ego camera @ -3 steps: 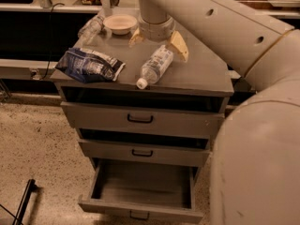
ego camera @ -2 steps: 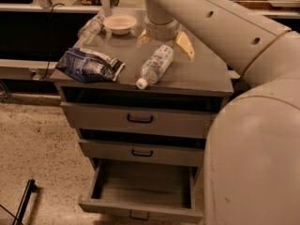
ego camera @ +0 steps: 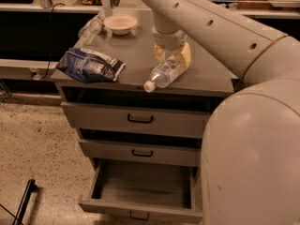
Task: Pick blue plastic bottle from bottom drawer and place on counter
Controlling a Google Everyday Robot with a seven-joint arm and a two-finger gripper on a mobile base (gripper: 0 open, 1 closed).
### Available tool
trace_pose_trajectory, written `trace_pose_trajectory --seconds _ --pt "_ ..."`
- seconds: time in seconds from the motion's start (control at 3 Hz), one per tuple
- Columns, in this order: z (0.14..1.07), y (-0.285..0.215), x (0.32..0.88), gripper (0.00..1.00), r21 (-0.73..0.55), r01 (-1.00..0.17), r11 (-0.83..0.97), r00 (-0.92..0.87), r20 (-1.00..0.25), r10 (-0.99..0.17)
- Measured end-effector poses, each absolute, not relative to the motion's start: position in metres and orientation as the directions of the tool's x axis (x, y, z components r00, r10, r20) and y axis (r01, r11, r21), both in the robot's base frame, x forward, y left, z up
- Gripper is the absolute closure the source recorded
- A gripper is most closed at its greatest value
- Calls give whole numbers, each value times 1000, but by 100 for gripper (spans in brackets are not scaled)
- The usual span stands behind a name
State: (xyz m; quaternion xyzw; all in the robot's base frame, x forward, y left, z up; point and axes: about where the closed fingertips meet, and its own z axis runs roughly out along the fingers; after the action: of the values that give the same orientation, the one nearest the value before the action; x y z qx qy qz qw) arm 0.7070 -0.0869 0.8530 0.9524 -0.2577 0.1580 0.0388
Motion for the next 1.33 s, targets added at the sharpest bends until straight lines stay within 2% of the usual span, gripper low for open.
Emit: trace_pose_trajectory --seconds 0.67,1.0,1.33 --pt "826 -92 695 86 65 -513 -856 831 286 -476" --pt "826 -92 695 100 65 -513 -856 831 286 -476" --pt "826 -92 695 100 65 -513 -856 831 286 -476"
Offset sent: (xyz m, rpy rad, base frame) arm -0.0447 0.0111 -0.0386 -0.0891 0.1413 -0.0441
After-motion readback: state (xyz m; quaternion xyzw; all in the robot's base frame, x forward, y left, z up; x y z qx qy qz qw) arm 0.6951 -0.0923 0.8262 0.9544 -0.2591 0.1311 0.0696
